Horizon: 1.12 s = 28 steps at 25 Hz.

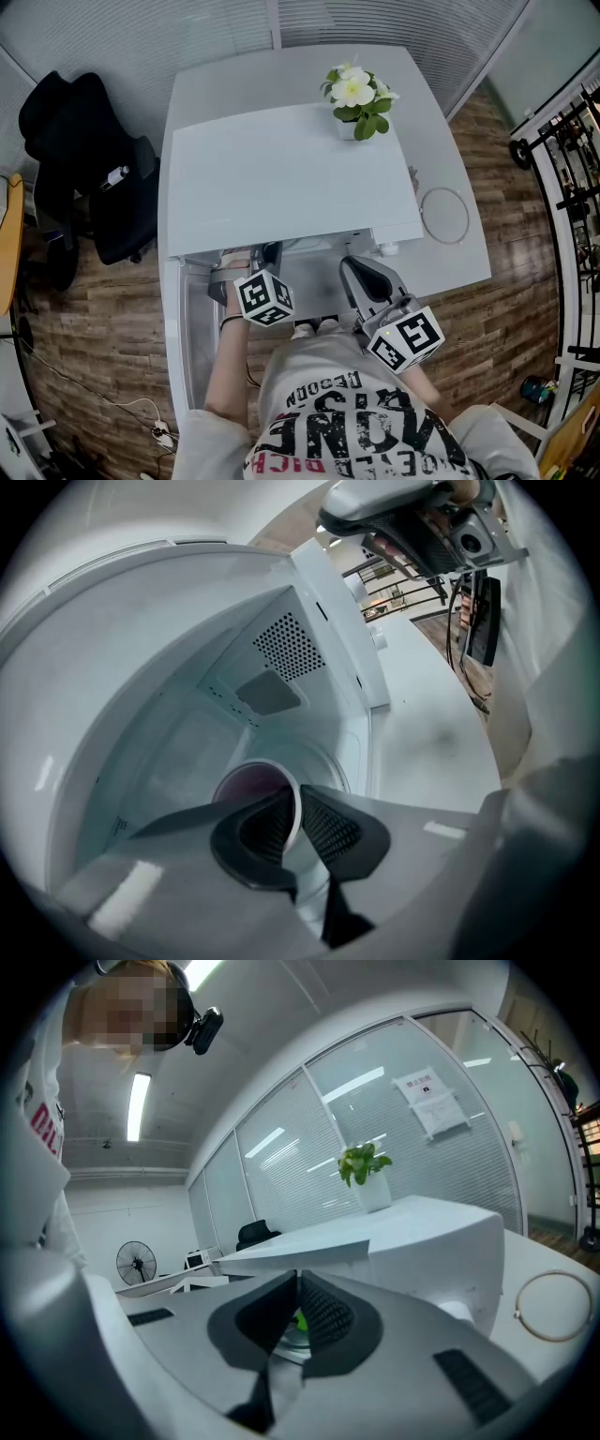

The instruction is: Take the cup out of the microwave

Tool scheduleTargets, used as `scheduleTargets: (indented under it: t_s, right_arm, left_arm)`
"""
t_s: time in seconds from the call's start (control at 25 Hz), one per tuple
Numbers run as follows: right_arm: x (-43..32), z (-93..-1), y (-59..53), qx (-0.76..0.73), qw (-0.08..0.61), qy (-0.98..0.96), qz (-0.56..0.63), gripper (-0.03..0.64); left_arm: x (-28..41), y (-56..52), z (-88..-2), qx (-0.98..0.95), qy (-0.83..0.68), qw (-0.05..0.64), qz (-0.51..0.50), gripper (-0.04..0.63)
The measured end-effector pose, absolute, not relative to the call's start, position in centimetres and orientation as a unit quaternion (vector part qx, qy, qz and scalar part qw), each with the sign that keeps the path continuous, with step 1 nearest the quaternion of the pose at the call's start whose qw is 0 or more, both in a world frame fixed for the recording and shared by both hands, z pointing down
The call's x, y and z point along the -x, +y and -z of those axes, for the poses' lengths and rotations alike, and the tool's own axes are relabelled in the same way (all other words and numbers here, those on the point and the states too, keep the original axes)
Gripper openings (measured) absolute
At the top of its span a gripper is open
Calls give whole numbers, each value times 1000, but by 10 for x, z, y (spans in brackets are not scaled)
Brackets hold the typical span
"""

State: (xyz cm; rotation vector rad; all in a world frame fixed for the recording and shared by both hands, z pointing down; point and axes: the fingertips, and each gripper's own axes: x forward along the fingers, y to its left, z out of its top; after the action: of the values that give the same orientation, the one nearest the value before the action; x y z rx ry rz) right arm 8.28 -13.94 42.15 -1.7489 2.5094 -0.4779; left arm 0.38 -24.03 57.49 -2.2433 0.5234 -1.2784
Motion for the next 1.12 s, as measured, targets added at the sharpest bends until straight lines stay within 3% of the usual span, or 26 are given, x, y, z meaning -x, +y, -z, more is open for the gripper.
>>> scheduleTargets:
  t_s: [1.12]
  right_arm:
    - [-56,-429,-119,586,26,795,158,23]
  left_arm:
    - [9,-201,-548,844,162,242,450,37]
